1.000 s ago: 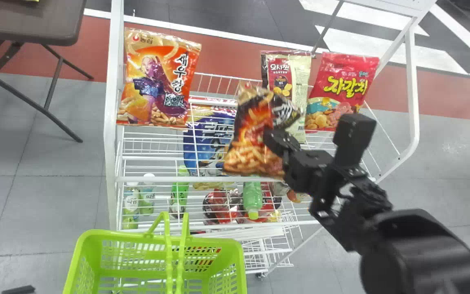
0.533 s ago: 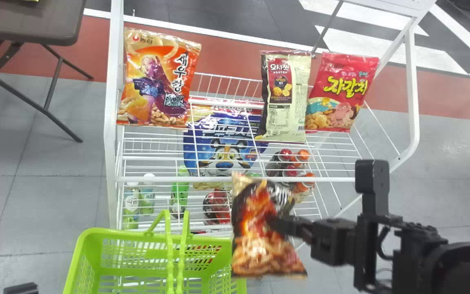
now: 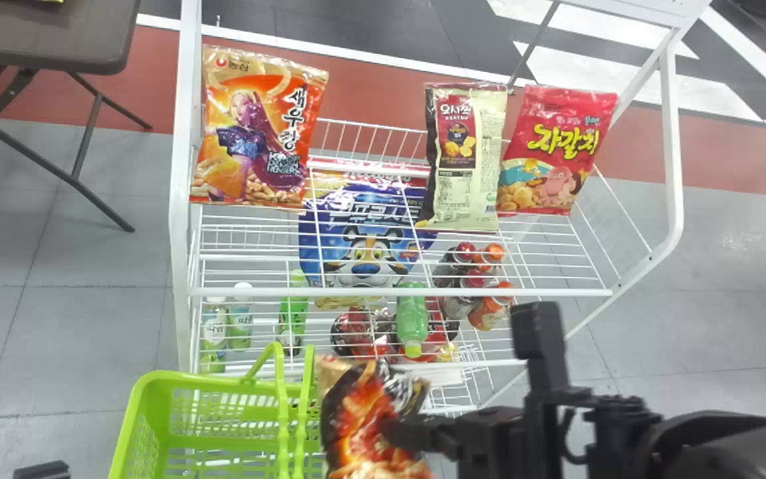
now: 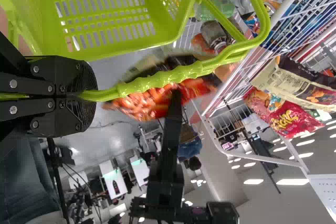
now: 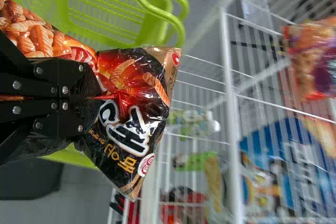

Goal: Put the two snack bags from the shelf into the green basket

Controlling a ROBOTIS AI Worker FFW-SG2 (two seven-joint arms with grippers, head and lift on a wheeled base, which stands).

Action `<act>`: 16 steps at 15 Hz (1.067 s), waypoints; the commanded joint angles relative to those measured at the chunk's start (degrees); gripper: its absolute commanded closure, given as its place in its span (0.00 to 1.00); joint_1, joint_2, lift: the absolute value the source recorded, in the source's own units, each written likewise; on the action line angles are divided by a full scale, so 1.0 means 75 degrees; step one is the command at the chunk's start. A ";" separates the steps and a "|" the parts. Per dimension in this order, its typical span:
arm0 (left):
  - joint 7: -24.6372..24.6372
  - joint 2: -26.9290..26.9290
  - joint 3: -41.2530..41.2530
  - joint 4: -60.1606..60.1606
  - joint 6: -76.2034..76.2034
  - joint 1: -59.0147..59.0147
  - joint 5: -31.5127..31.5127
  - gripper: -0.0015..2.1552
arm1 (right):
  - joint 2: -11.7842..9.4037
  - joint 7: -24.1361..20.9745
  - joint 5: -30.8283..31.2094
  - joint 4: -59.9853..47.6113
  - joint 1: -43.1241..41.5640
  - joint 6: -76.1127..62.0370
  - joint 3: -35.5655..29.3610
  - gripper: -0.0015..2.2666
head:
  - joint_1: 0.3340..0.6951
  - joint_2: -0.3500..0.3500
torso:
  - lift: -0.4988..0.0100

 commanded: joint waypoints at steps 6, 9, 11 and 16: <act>-0.0010 0.0000 -0.0044 -0.0026 -0.0023 0.0049 -0.0018 0.88 | 0.0035 -0.0293 0.0975 0.1232 -0.0509 0.0062 0.2192 0.88 | 1.00 0.00 | 0.96; -0.0033 0.0012 -0.0091 -0.0037 -0.0023 0.0061 -0.0029 0.88 | 0.0070 -0.0305 0.0986 0.2087 -0.0872 0.0062 0.2696 0.88 | 1.00 0.00 | 0.96; -0.0033 0.0012 -0.0103 -0.0037 -0.0023 0.0072 -0.0041 0.88 | 0.0117 -0.0445 0.1115 0.2310 -0.0931 -0.0400 0.2977 0.20 | 1.00 0.00 | 0.96; -0.0045 0.0047 -0.0091 -0.0073 -0.0047 0.0107 -0.0041 0.88 | 0.0082 -0.0457 0.1924 0.1302 -0.0485 -0.0751 0.2719 0.02 | 1.00 0.00 | 0.96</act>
